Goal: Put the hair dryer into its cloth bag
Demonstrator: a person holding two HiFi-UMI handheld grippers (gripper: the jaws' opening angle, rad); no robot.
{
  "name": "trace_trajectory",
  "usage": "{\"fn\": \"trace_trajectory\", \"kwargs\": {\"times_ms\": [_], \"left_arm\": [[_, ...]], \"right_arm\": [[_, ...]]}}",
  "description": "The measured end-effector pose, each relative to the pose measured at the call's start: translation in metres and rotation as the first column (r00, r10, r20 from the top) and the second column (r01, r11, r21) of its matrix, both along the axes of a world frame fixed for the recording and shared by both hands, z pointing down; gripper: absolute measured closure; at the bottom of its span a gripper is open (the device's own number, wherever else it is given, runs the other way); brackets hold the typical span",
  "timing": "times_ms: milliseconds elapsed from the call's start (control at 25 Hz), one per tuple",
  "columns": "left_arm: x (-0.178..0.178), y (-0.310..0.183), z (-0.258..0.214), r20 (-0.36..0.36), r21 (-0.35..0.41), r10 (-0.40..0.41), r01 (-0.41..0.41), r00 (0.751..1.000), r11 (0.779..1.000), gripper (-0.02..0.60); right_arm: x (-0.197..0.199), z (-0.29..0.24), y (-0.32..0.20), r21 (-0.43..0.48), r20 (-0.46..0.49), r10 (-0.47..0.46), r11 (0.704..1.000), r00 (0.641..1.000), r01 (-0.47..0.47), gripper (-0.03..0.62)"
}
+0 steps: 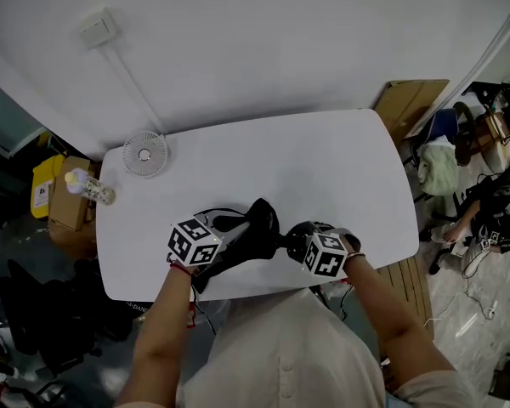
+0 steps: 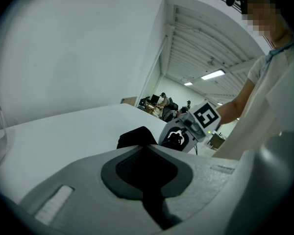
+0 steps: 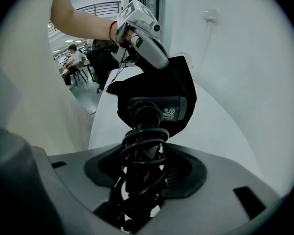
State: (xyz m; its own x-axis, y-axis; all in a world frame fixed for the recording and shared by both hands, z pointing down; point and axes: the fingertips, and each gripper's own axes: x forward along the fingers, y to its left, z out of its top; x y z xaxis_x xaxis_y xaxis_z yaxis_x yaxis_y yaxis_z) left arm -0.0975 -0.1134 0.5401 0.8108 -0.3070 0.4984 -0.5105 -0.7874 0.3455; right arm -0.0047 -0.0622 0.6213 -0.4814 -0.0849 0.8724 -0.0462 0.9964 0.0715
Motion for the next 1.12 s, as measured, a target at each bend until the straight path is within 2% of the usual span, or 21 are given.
{"fn": "trace_trajectory", "kwargs": {"times_ms": [240, 320, 480, 560, 880, 1120], "left_arm": [[0.015, 0.018, -0.004, 0.049, 0.025, 0.117, -0.118, 0.992, 0.993, 0.561], [0.014, 0.015, -0.003, 0.078, 0.041, 0.098, -0.101, 0.992, 0.994, 0.561], [-0.002, 0.001, 0.002, 0.106, 0.034, 0.002, -0.006, 0.994, 0.999, 0.561], [-0.003, 0.001, 0.000, 0.095, 0.031, 0.002, -0.004, 0.996, 1.000, 0.561], [0.022, 0.021, -0.011, 0.064, 0.051, 0.124, -0.127, 0.990, 0.991, 0.561], [0.033, 0.028, -0.023, -0.001, 0.047, 0.131, -0.131, 0.991, 0.990, 0.561]], "right_arm": [[-0.001, -0.004, 0.002, -0.018, -0.067, -0.125, 0.992, 0.990, 0.124, 0.366], [-0.002, -0.008, 0.003, -0.005, -0.089, -0.150, 0.989, 0.985, 0.150, 0.366], [-0.004, -0.022, 0.002, 0.044, -0.103, -0.172, 0.983, 0.980, 0.177, 0.365], [-0.005, -0.028, 0.003, 0.060, -0.108, -0.187, 0.979, 0.976, 0.194, 0.366], [-0.014, -0.031, 0.009, 0.013, -0.096, -0.249, 0.968, 0.964, 0.251, 0.365], [-0.016, -0.029, 0.012, 0.006, -0.100, -0.261, 0.965, 0.960, 0.263, 0.365]]}}
